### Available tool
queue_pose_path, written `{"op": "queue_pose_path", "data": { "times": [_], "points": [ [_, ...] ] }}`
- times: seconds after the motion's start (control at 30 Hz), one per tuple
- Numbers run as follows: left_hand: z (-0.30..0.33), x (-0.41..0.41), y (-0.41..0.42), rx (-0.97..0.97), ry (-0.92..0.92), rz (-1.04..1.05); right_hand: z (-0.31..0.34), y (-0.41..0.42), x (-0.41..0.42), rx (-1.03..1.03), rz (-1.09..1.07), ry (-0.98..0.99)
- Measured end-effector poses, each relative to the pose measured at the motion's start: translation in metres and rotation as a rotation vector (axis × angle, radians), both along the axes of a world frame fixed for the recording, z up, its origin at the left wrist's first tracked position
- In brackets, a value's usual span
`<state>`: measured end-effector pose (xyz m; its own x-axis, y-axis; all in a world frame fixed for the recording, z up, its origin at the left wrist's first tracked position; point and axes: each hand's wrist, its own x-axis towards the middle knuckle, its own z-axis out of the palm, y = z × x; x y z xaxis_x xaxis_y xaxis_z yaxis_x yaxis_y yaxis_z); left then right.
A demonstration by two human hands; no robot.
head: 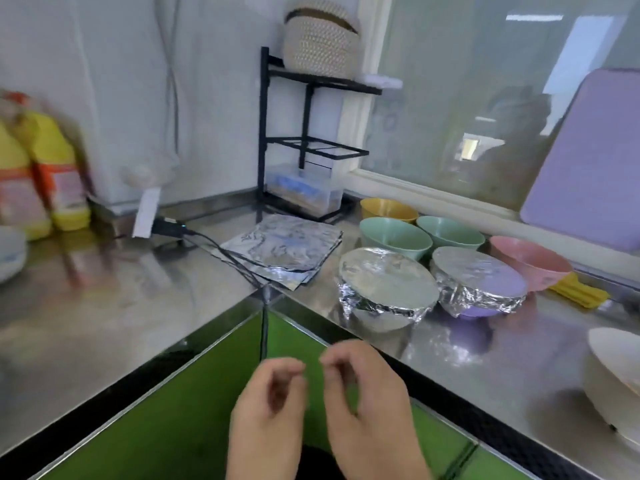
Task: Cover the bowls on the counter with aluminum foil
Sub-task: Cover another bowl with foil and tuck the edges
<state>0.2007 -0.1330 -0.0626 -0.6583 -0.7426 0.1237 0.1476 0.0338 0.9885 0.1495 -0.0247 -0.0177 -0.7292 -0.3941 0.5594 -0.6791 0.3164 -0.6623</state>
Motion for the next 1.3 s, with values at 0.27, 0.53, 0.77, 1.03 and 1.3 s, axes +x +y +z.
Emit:
{"op": "queue_pose_path", "data": {
  "times": [0.27, 0.53, 0.77, 1.03, 1.3],
  "points": [
    [0.048, -0.047, -0.094, -0.440, -0.119, 0.036, 0.057, -0.154, -0.096, 0.553, -0.053, 0.104],
    [0.063, -0.105, -0.148, -1.036, -0.602, -0.096, 0.076, -0.200, -0.159, 0.991, -0.090, 0.185],
    [0.050, -0.120, -0.160, -1.109, -0.721, -0.184, 0.059, -0.206, -0.192, 1.067, -0.074, 0.174],
    [0.037, -0.123, -0.165, -1.163, -0.663, -0.142, 0.061, -0.204, -0.197, 1.040, -0.045, 0.153],
    [0.028, -0.127, -0.168, -1.198, -0.621, -0.105, 0.065, -0.201, -0.189, 1.056, -0.043, 0.158]
  ]
}}
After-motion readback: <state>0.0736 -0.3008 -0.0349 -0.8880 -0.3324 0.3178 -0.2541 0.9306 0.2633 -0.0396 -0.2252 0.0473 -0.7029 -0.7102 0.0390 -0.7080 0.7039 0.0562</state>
